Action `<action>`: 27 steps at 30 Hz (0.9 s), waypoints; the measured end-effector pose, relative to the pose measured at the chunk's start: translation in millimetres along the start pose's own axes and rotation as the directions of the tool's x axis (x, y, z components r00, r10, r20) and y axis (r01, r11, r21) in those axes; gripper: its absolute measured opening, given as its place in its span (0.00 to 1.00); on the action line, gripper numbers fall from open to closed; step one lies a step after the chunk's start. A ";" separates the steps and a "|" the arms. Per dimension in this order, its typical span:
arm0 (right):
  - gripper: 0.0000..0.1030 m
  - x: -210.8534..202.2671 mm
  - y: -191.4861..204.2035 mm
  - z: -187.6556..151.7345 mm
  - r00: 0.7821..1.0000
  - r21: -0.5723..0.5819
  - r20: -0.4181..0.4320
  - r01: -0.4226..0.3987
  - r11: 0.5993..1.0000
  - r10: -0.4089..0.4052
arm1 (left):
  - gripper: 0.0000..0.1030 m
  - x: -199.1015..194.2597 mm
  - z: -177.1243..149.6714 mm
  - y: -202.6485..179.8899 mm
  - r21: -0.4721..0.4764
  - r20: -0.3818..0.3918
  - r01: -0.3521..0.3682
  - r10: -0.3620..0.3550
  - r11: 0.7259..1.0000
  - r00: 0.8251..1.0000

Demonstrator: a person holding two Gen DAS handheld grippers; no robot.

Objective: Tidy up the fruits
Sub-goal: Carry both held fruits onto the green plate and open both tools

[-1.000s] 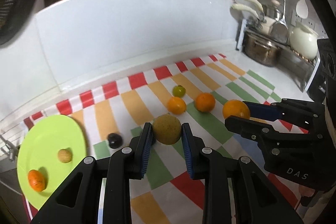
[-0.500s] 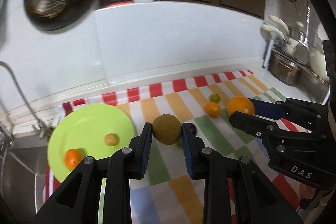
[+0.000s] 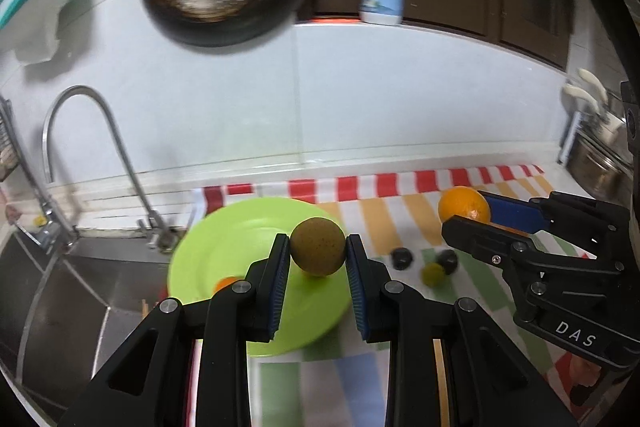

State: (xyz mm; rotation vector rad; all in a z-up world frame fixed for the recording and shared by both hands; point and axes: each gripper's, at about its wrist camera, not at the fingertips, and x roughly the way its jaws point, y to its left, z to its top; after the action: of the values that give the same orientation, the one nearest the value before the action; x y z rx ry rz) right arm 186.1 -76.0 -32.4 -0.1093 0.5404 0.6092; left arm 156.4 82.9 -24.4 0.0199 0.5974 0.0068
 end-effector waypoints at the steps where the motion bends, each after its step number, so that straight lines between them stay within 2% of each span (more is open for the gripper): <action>1: 0.32 5.2 2.7 3.4 1.000 -0.006 -0.002 -0.010 1.000 0.010 | 0.27 1.0 0.7 5.1 -0.006 0.001 -0.012 0.012 1.000 1.000; 9: 0.32 37.0 18.4 26.1 0.998 -0.025 -0.002 -0.060 0.998 0.060 | 0.27 17.4 6.8 33.5 -0.035 -0.001 -0.063 0.063 0.997 0.998; 14: 0.32 61.8 24.9 36.0 0.997 -0.037 -0.022 -0.081 0.996 0.080 | 0.27 36.3 6.9 48.3 -0.059 -0.039 -0.071 0.069 0.996 0.997; 19: 0.32 93.7 26.8 38.1 0.992 -0.036 -0.077 -0.098 0.995 0.095 | 0.27 60.5 4.9 63.1 -0.082 -0.088 -0.085 0.078 0.993 0.993; 27: 0.32 152.0 22.5 26.5 0.972 0.011 -0.198 -0.126 0.992 0.125 | 0.27 102.2 -0.9 83.0 -0.085 -0.170 -0.103 0.087 0.991 0.982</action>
State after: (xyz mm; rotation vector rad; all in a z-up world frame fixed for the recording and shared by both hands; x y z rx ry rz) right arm 289.5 27.4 -86.4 -0.1388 0.7440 0.7266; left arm 240.4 167.2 -80.9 -0.0438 0.7619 0.1306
